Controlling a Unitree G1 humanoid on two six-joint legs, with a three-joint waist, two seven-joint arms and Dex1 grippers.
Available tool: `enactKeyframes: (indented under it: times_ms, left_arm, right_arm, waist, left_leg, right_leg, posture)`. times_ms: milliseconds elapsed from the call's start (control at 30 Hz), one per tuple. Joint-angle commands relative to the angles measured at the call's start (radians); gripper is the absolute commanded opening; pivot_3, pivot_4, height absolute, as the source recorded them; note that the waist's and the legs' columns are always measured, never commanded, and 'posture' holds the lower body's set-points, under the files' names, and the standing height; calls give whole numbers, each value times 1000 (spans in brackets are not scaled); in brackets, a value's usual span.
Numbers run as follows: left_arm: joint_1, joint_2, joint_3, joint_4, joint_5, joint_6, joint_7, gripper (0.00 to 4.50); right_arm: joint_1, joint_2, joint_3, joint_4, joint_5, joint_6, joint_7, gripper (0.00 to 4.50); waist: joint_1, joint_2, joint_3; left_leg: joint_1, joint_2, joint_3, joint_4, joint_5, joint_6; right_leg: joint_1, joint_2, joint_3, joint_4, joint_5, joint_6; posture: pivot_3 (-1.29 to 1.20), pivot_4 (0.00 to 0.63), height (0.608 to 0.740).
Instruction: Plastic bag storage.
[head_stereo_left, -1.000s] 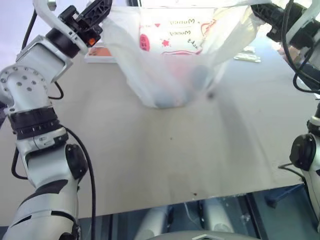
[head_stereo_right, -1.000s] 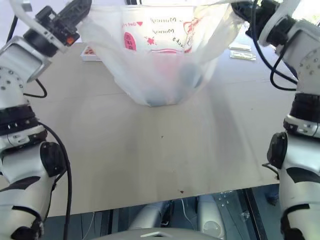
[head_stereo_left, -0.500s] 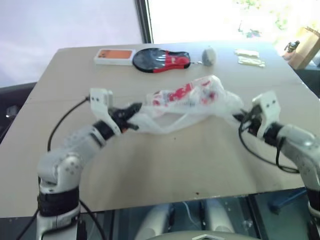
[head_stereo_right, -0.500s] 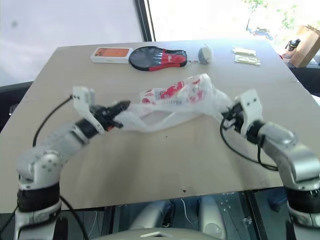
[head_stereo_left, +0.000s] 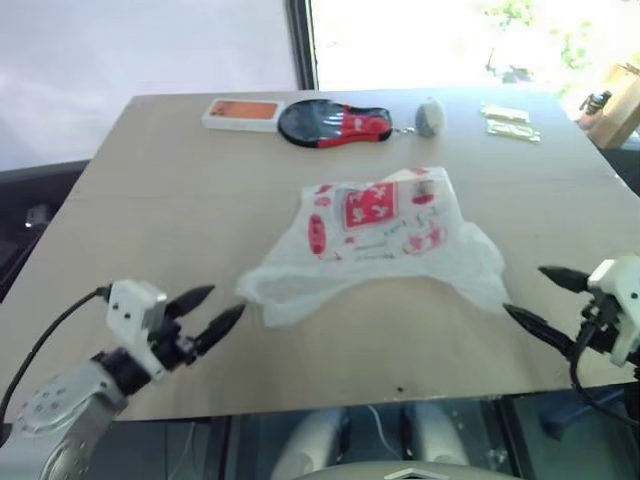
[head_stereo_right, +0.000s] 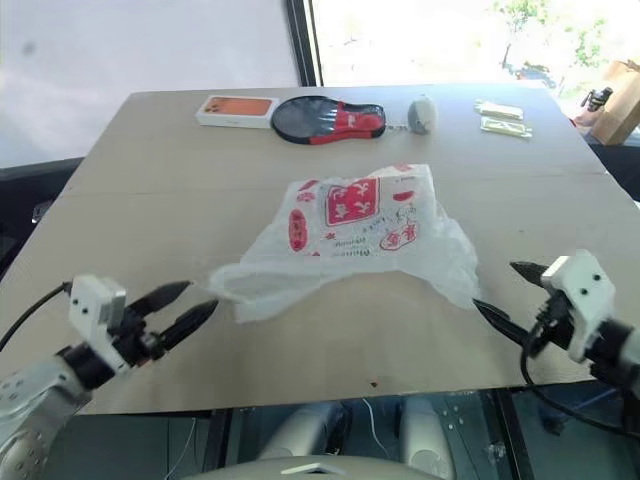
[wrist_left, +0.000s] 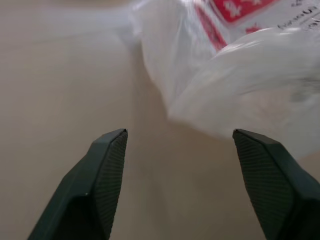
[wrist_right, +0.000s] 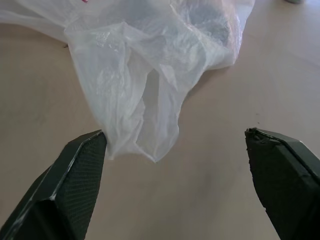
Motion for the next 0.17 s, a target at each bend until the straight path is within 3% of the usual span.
enactKeyframes:
  times_ms: [33,167]
  left_arm:
    - [15,12,60,46,19,-55,-51,3414]
    - [-3,13,88,49,7,-52,-50,3414]
  right_arm:
    - [-4,-20,-34,63,-41,-78,44,4476]
    - [-12,-12,-13,120,-65,-125,66,4476]
  waist:
    - [0,-1,0]
    - [0,-1,0]
  left_leg:
    - [1,0,0,0,0,0]
    - [2,0,-1,0,0,0]
  right_leg:
    - [1,0,0,0,0,0]
    - [2,0,-1,0,0,0]
  posture:
    - [0,150,740]
    - [0,150,740]
